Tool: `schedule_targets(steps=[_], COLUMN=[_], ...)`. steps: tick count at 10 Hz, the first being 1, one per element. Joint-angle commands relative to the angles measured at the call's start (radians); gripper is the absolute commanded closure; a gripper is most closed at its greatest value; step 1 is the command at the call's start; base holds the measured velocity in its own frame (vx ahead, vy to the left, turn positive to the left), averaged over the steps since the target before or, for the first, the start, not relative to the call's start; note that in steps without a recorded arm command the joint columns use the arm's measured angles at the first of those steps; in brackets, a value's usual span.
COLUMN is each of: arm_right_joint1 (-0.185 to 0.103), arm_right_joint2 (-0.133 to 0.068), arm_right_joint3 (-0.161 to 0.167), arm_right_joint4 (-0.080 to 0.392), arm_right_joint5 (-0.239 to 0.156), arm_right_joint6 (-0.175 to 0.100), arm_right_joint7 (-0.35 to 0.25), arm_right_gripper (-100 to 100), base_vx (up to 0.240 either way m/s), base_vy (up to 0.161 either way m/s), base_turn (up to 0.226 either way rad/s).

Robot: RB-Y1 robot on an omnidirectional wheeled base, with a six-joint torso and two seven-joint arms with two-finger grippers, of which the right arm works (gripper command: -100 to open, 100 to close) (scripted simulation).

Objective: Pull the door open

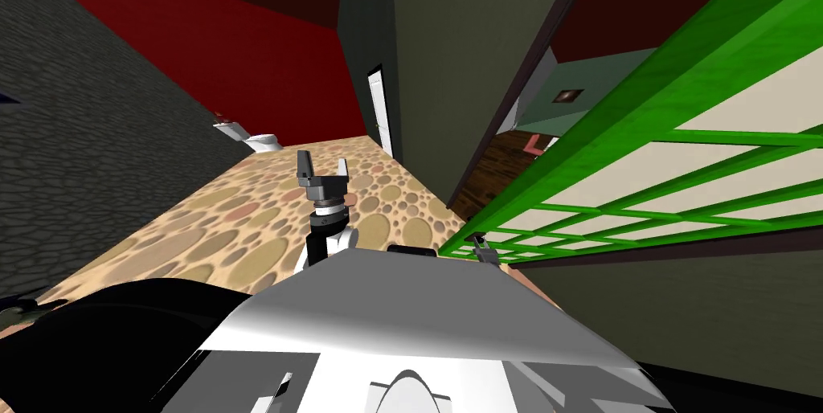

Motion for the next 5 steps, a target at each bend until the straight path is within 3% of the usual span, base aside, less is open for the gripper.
schedule_targets(steps=[1, 5], arm_right_joint1=[0.001, -0.003], arm_right_joint2=[-0.004, -0.009], arm_right_joint3=[0.008, 0.018], arm_right_joint4=[0.011, 0.03], arm_right_joint5=[0.003, 0.007], arm_right_joint6=[-0.018, -0.032], arm_right_joint7=[-0.011, -0.023], arm_right_gripper=[100, 100], base_vx=[-0.176, -0.129], base_vy=[-0.012, -0.037], base_turn=[0.115, 0.088])
